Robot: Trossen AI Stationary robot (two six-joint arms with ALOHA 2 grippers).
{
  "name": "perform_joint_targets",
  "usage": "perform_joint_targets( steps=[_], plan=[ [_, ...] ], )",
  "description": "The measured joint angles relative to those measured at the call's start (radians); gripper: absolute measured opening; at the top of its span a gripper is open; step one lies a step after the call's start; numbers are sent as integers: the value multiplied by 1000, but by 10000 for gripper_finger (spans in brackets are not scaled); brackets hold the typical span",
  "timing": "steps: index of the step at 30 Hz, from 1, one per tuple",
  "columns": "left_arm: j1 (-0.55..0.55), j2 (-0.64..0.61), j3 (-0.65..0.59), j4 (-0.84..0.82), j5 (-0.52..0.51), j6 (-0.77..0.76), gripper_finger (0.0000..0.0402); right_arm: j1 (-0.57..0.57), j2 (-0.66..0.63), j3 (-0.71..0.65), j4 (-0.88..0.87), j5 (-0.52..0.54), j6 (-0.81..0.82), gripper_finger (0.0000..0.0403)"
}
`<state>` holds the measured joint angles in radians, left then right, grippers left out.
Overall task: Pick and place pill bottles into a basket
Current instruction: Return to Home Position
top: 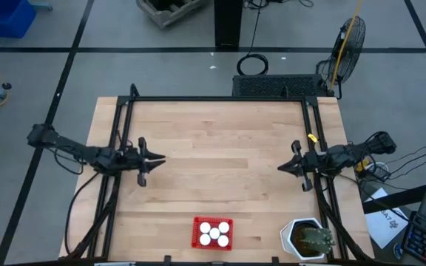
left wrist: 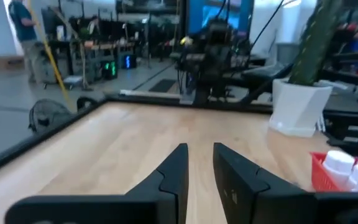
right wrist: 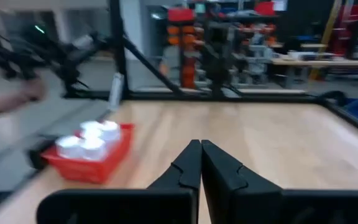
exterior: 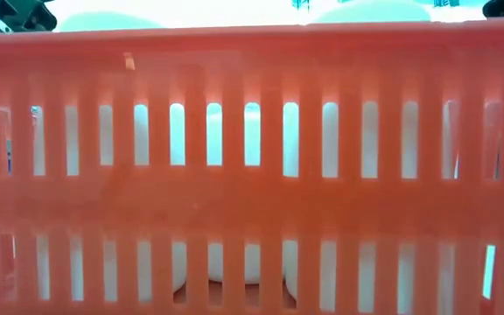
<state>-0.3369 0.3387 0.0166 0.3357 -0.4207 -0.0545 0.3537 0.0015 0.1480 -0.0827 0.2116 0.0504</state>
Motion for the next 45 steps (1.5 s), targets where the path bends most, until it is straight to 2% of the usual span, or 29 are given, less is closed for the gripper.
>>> perform_joint_targets(
  steps=[6,13,16,20,25,33,45],
  plan=[
    [36,-129,0,-96,4,38,79,-50,-1,-18,-6,18,-8,4],
    [36,-253,0,-209,82,55,79,-69,-1,-18,75,-5,-38,4],
    [36,-302,-5,-273,69,33,79,-72,1,-18,64,-76,-64,4],
    [43,-307,-5,-266,23,24,79,-71,11,-25,52,-163,-94,4],
    [45,-301,-5,-261,-4,-27,79,-71,12,-52,57,-160,-97,4],
    [45,-300,-5,-261,-3,-28,79,-71,14,-108,72,-166,-97,4],
    [45,-300,-6,-258,-3,-29,79,-71,19,-113,153,-158,-96,4]
  ],
)
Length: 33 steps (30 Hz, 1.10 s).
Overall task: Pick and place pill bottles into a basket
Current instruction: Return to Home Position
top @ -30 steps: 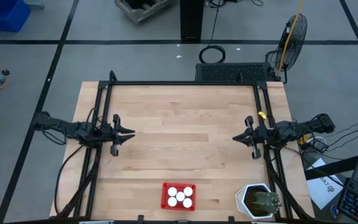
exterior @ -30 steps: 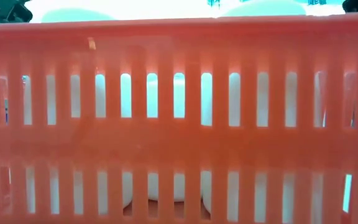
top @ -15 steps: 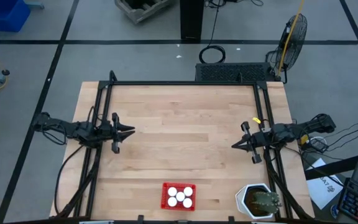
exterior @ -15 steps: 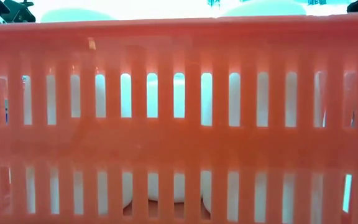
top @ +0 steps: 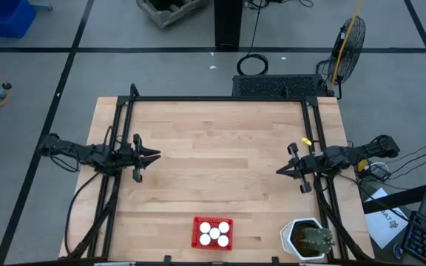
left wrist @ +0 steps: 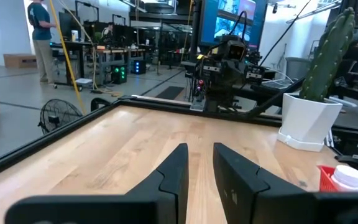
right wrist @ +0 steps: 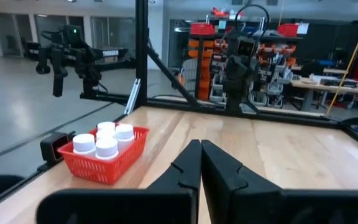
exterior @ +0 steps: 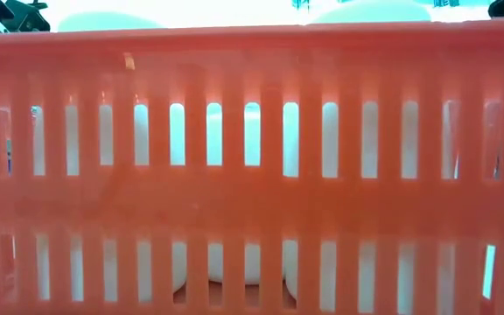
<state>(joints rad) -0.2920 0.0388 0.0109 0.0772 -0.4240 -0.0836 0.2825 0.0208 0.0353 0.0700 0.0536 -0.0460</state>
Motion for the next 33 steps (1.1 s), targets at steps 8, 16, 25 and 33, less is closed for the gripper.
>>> perform_joint_targets(
  steps=[8,16,25,33],
  plan=[
    [0,0,0,0,0,0,79,0,0,-1,11,0,0,4],
    [0,0,0,1,0,0,79,0,0,-2,15,-2,0,4],
    [0,0,0,1,0,0,79,0,0,-2,16,-3,0,4],
    [0,0,0,1,0,0,79,0,0,-2,16,-3,0,4]
  ],
)
